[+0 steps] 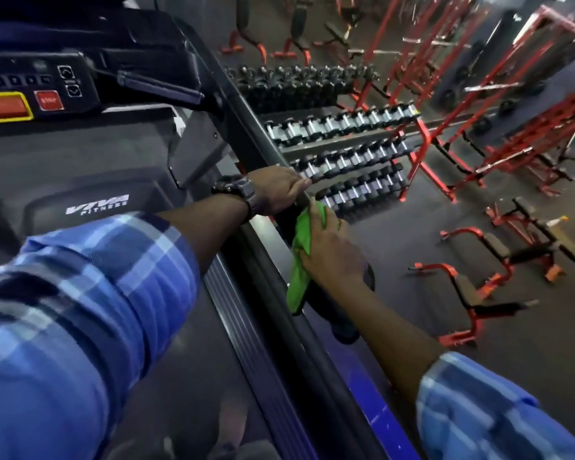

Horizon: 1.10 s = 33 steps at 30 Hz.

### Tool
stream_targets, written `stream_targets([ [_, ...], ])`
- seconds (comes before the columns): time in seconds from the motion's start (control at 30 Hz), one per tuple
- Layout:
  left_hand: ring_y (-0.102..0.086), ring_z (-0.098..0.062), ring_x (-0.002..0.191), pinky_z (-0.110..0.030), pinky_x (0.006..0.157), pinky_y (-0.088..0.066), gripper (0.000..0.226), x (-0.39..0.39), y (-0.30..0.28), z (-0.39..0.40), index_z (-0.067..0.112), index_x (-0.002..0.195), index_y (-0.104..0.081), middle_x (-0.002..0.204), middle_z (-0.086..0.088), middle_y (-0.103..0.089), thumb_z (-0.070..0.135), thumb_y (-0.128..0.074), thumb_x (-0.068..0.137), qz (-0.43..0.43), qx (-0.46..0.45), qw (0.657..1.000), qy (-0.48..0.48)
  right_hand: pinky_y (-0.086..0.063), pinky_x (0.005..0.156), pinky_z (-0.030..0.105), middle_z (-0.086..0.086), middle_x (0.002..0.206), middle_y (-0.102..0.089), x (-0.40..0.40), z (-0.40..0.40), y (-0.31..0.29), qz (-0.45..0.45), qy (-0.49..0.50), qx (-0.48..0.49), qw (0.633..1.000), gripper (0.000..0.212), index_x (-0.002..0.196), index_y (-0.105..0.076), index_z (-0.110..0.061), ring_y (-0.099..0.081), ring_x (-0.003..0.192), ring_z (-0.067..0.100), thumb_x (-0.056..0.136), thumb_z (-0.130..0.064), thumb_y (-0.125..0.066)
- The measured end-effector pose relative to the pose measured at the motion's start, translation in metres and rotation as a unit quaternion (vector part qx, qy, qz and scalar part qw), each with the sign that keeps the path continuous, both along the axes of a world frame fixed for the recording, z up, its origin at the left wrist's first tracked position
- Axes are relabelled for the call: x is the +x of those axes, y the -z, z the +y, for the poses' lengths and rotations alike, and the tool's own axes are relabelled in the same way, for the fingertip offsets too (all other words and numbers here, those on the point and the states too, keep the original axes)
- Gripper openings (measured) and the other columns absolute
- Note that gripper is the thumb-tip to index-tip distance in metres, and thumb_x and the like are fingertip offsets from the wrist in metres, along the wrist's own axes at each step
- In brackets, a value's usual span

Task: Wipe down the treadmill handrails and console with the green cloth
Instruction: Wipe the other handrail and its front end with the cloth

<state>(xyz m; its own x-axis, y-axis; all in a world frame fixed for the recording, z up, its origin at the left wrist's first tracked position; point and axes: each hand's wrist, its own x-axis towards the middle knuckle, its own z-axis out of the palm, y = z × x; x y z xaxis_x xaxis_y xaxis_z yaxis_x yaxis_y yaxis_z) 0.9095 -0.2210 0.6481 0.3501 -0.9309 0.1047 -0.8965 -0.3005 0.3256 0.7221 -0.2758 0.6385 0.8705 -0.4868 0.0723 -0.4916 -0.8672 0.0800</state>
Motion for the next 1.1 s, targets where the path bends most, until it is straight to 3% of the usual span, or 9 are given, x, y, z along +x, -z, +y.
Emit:
stream_targets([
  [0.2,-0.058,-0.032,0.105,-0.040,0.097,-0.044,0.076,0.014,0.006,-0.005,0.005,0.106,-0.066,0.109,-0.016,-0.066,0.056,-0.011,0.095,-0.111,0.004,0.987,0.113,-0.051,0.083,0.043,0.011,0.151,-0.029,-0.064,0.015,0.007,0.024,0.030,-0.047,0.998,0.106,0.153,-0.013,-0.024,-0.045,0.119,0.032,0.071,-0.049,-0.074],
  [0.3,-0.059,-0.032,0.103,-0.039,0.096,-0.043,0.074,0.020,0.014,-0.005,0.008,0.104,-0.065,0.106,-0.014,-0.066,0.058,-0.012,0.094,-0.149,-0.012,0.977,0.149,-0.052,0.088,0.042,0.012,0.150,-0.032,-0.074,0.015,0.009,0.027,0.036,-0.041,0.998,0.105,0.153,-0.021,-0.021,-0.046,0.120,0.032,0.069,-0.050,-0.077],
  [0.47,-0.060,-0.031,0.105,-0.038,0.099,-0.040,0.076,0.027,0.014,-0.010,0.005,0.110,-0.067,0.109,-0.014,-0.068,0.050,-0.008,0.095,-0.104,-0.067,0.977,0.171,-0.049,0.093,0.045,0.019,0.143,-0.038,0.002,0.007,0.005,0.033,0.010,-0.094,0.995,0.098,0.149,-0.025,-0.012,-0.045,0.121,0.037,0.073,-0.051,-0.073],
  [0.57,-0.059,-0.031,0.103,-0.041,0.098,-0.041,0.079,0.038,0.018,-0.014,0.006,0.109,-0.067,0.110,-0.013,-0.068,0.052,-0.005,0.094,-0.057,-0.061,0.982,0.167,-0.045,0.098,0.050,0.023,0.147,-0.033,0.029,0.009,0.012,0.052,0.017,-0.122,0.991,0.092,0.150,-0.019,-0.009,-0.041,0.125,0.042,0.081,-0.048,-0.066],
  [0.67,-0.059,-0.031,0.099,-0.042,0.096,-0.042,0.078,0.043,0.019,-0.020,0.009,0.105,-0.067,0.106,-0.012,-0.069,0.054,-0.005,0.094,-0.056,-0.058,0.982,0.170,-0.036,0.106,0.055,0.024,0.156,-0.020,0.005,0.010,0.018,0.091,-0.037,-0.182,0.978,0.078,0.154,-0.009,-0.011,-0.030,0.135,0.050,0.095,-0.037,-0.052],
  [0.8,-0.061,-0.032,0.095,-0.042,0.095,-0.042,0.074,0.040,0.022,-0.020,0.005,0.101,-0.068,0.098,-0.014,-0.070,0.049,-0.008,0.096,-0.075,-0.071,0.977,0.187,-0.026,0.108,0.061,0.010,0.162,-0.008,-0.053,0.009,0.012,0.184,-0.182,-0.221,0.940,0.066,0.154,-0.017,-0.014,-0.012,0.143,0.051,0.094,-0.030,-0.037],
  [0.93,-0.061,-0.032,0.095,-0.043,0.095,-0.043,0.074,0.041,0.023,-0.021,0.006,0.099,-0.067,0.099,-0.013,-0.069,0.050,-0.007,0.096,-0.061,-0.083,0.979,0.175,-0.019,0.108,0.069,0.006,0.162,-0.014,-0.010,0.009,0.004,0.231,-0.183,-0.237,0.926,0.064,0.148,-0.035,-0.017,-0.007,0.143,0.049,0.089,-0.037,-0.047],
  [1.03,-0.057,-0.031,0.092,-0.044,0.092,-0.043,0.072,0.041,0.025,-0.021,0.005,0.099,-0.062,0.099,-0.015,-0.064,0.054,-0.009,0.095,-0.034,-0.094,0.985,0.138,-0.003,0.110,0.071,0.011,0.157,-0.022,0.038,0.012,0.015,0.249,-0.170,-0.271,0.914,0.054,0.148,-0.036,-0.012,0.002,0.141,0.049,0.097,-0.031,-0.043],
  [1.1,-0.056,-0.032,0.095,-0.043,0.094,-0.042,0.074,0.045,0.026,-0.019,0.003,0.102,-0.062,0.104,-0.016,-0.063,0.055,-0.010,0.095,-0.046,-0.098,0.989,0.104,-0.002,0.112,0.069,0.012,0.156,-0.024,0.050,0.014,0.017,0.243,-0.166,-0.293,0.910,0.054,0.149,-0.031,-0.009,0.001,0.142,0.048,0.099,-0.029,-0.036],
])
